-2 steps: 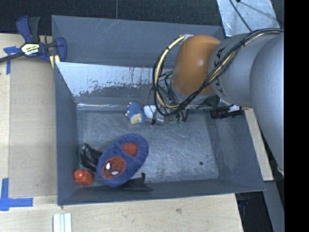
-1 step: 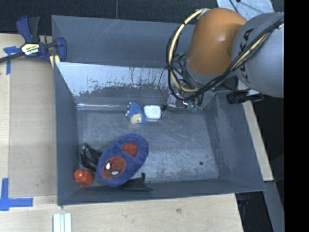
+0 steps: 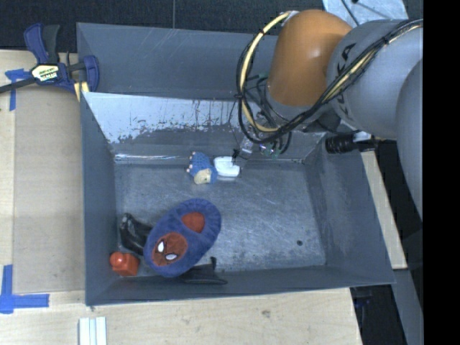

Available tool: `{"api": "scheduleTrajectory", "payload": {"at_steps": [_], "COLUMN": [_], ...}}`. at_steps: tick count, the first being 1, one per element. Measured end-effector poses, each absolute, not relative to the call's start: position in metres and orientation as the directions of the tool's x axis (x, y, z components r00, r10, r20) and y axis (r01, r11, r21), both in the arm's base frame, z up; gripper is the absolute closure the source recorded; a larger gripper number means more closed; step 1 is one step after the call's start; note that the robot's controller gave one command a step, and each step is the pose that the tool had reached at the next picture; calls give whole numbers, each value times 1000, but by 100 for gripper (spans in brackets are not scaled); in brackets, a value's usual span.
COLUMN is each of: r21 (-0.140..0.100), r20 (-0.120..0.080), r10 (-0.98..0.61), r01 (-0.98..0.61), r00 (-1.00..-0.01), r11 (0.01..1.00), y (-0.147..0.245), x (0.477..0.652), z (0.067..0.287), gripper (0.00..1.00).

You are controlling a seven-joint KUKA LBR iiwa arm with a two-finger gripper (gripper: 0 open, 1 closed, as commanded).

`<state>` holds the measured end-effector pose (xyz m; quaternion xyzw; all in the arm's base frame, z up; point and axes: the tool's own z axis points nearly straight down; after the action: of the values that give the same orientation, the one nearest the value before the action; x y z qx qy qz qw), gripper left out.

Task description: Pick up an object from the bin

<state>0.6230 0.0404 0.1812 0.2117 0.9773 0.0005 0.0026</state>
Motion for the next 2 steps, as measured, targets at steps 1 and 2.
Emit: {"api": "scheduleTrajectory", "payload": {"at_steps": [1, 2], "r21": [2, 0], "r20": [-6, -2], "r10": [412, 260], "r01": [412, 260], "r00": [-911, -966], "r11": [911, 966], "y": [41, 36], "x": [623, 603], "z": [182, 67], "gripper": [0, 0]}}
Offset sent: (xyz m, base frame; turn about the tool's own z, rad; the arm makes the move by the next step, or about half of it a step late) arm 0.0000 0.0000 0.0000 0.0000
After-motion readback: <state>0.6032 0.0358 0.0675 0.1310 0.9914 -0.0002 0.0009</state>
